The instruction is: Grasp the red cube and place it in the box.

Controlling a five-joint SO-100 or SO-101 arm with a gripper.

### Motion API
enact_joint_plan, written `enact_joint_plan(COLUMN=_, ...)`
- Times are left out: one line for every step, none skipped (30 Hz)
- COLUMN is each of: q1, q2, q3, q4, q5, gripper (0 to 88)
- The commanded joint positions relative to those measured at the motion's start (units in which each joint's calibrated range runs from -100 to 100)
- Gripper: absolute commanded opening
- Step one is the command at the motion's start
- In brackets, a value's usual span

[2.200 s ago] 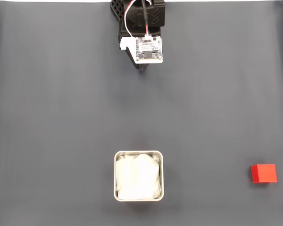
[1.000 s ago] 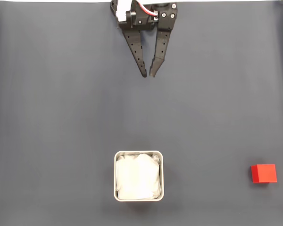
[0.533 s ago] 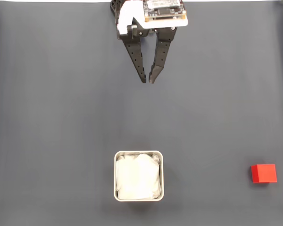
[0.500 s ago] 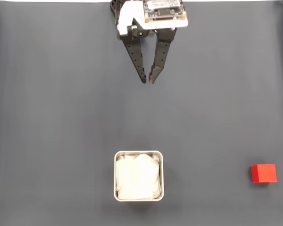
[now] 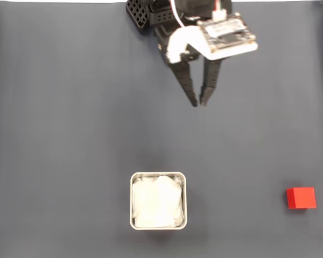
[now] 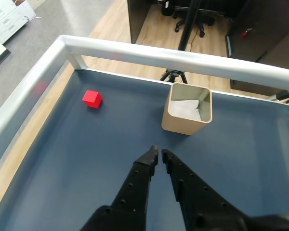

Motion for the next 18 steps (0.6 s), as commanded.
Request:
enact_joint_plan(q1=-2.5, q2=1.4, q3=-3.0, q4=-2.2, q5=0.6, gripper=0.0)
enact_joint_plan(q1=-3.1, q2=2.1, q3=-3.3, q4=-2.5, q5=0.6, gripper=0.0)
enact_joint_plan(q1=-3.7, q2=2.8, q3=-3.6, q4=-2.8, q5=0.7, gripper=0.0)
enact_joint_plan(q1=-4.2, q2=3.4, q3=-3.8, q4=-3.2, q5=0.8, gripper=0.0)
enact_joint_plan(q1=-4.8, q2=4.0, q3=-3.8, q4=-3.7, q5=0.9, gripper=0.0)
enact_joint_plan(q1=-5.4, q2=4.5, q3=-3.9, q4=-4.1, q5=1.1, gripper=0.0)
enact_joint_plan(q1=-5.9, q2=5.0, q3=-3.9, q4=-4.6, q5=1.2, gripper=0.0)
enact_joint_plan(q1=-6.6, q2=5.6, q3=-3.9, q4=-5.1, q5=1.3, gripper=0.0)
enact_joint_plan(q1=-7.1, q2=6.2, q3=-4.1, q4=-5.4, q5=1.3, gripper=0.0)
enact_joint_plan(q1=-7.7, q2=7.0, q3=-4.6, q4=-5.6, q5=1.4, gripper=0.0)
enact_joint_plan(q1=-8.2, q2=7.8, q3=-5.1, q4=-5.6, q5=1.4, gripper=0.0)
enact_joint_plan(q1=-8.8, q2=8.5, q3=-5.6, q4=-5.8, q5=1.4, gripper=0.0)
enact_joint_plan(q1=-9.3, q2=9.4, q3=-6.2, q4=-5.9, q5=1.2, gripper=0.0)
enact_joint_plan(q1=-9.8, q2=10.4, q3=-6.8, q4=-5.9, q5=1.2, gripper=0.0)
enact_joint_plan(q1=-10.3, q2=11.2, q3=-7.5, q4=-6.0, q5=1.1, gripper=0.0)
enact_joint_plan(q1=-10.6, q2=12.2, q3=-8.2, q4=-6.1, q5=1.0, gripper=0.0)
enact_joint_plan(q1=-11.0, q2=13.2, q3=-9.0, q4=-6.1, q5=0.9, gripper=0.0)
enact_joint_plan(q1=-11.3, q2=14.2, q3=-9.6, q4=-6.4, q5=0.7, gripper=0.1)
